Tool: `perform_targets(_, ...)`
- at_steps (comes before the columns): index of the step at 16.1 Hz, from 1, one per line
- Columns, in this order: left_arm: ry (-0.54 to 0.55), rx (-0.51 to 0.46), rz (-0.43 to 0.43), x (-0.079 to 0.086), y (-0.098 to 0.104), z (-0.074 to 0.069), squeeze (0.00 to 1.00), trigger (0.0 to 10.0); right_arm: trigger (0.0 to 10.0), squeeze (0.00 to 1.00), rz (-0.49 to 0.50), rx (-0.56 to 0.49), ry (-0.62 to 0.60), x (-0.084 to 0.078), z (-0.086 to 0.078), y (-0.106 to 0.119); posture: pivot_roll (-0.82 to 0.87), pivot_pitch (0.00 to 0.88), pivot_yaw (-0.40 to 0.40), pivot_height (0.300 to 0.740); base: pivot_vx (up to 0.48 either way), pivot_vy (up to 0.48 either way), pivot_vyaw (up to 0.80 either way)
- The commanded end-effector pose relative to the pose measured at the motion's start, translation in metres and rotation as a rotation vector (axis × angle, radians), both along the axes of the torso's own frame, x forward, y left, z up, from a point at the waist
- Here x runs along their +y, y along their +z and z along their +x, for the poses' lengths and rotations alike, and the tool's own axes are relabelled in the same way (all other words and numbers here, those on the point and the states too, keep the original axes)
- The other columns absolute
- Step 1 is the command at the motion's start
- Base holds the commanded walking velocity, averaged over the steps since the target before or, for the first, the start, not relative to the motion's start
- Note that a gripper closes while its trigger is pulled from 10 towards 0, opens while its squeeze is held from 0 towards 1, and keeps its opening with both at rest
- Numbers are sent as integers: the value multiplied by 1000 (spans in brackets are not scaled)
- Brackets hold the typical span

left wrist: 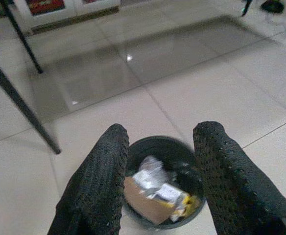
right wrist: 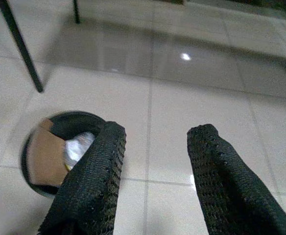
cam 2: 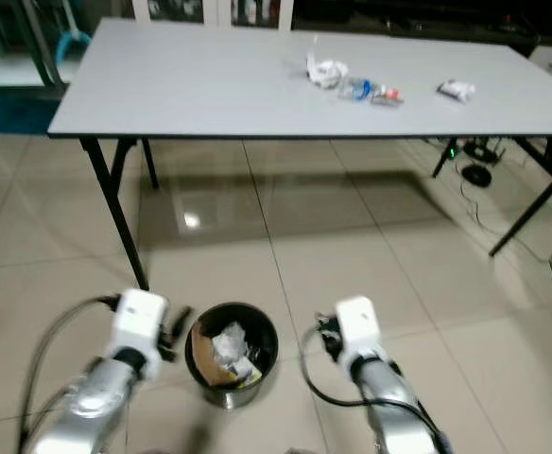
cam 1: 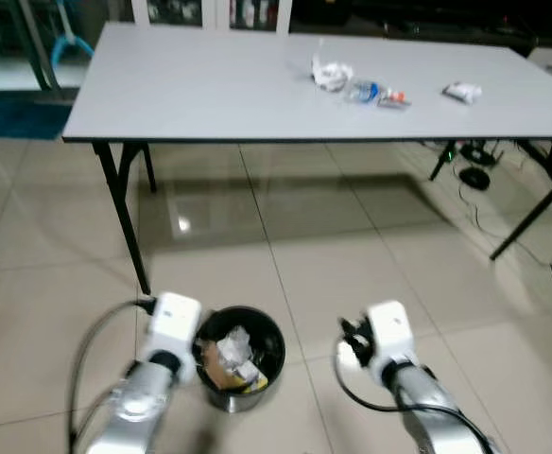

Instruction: Picking trash to rubbish bin

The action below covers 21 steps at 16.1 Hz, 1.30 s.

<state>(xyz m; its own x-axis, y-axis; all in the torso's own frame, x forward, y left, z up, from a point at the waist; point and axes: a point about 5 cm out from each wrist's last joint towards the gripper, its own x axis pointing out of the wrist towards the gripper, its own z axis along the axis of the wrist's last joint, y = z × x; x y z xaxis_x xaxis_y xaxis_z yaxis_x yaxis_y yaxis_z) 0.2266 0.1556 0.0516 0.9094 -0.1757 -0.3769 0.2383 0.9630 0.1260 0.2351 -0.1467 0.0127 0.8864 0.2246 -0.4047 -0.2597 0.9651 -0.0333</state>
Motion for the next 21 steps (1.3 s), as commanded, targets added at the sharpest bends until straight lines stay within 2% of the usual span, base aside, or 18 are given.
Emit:
perform_targets(1, 21, -1, 10, 6, -1, 0, 0, 10000, 10000, 0, 2, -24, -10, 1, 4, 6, 13, 20, -92, 740, 0, -480, 0)
perform_targets(4, 22, -2, 6, 5, -2, -2, 0, 10000, 10000, 0, -4, -20, 5, 5, 5, 9, 19, 19, -98, 740, 0, -480, 0)
perform_targets(8, 39, -9, -2, 6, -1, -3, 0, 10000, 10000, 0, -59, -46, -10, 4, 10, 11, 31, 19, -104, 740, 0, -480, 0)
perform_targets(16, 54, -25, -13, 6, 2, 0, 0, 10000, 10000, 0, -47, -47, -7, 7, 12, 11, 42, 3, -112, 740, 0, -480, 0)
perform_targets(17, 84, 2, -90, 5, 0, 1, 0, 10000, 10000, 0, -48, -46, -6, 7, 13, 10, 43, 3, -116, 740, 0, 480, 0)
perform_targets(18, 118, 6, -115, 6, 0, 2, 0, 10000, 10000, 0, -50, -45, -3, 7, 13, 10, 42, 2, -118, 740, 0, 480, 0)
perform_targets(20, 127, -34, -97, 8, 3, 2, 0, 10000, 10000, 0, -52, -43, -3, 5, 13, 9, 42, 1, -122, 740, 0, 480, 0)
perform_targets(21, 144, -53, -125, 8, 6, 1, 0, 10000, 10000, 0, -54, -38, -11, 3, 13, 8, 44, 0, -124, 740, 0, 0, 0)
